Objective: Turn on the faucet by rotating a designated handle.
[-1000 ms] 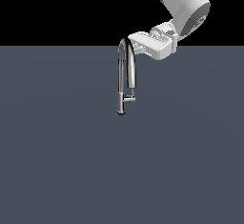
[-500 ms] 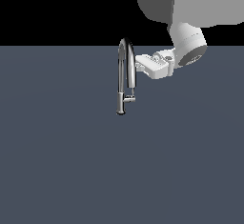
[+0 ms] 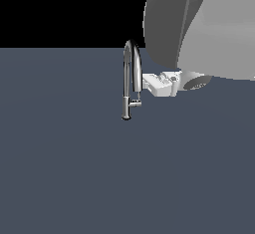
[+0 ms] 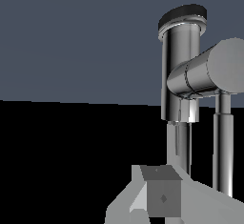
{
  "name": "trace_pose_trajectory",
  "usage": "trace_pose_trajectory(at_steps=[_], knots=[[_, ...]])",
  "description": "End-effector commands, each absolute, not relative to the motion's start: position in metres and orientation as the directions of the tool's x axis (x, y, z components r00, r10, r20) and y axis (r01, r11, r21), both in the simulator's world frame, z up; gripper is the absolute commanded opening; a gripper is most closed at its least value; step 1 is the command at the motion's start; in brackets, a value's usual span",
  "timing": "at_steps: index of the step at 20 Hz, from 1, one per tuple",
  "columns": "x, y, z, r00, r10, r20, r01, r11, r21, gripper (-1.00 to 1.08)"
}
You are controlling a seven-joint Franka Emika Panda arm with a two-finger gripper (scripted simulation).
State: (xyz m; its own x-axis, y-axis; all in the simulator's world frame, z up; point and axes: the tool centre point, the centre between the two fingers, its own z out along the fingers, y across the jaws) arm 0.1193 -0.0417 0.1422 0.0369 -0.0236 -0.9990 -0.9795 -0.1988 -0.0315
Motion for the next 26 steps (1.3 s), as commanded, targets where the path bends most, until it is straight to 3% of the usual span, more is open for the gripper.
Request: trace_pose_trajectory(at_steps=[1,26], knots=[[0.1208,-0.0409,0.1331,0.015,-0.007,-1.000,-0.984,-0.179,-0.013,-1.00],[0.1118,-0.0410,0.1307,0.005,0.001,-1.000,-0.985,-0.170,-0.005,-1.00]])
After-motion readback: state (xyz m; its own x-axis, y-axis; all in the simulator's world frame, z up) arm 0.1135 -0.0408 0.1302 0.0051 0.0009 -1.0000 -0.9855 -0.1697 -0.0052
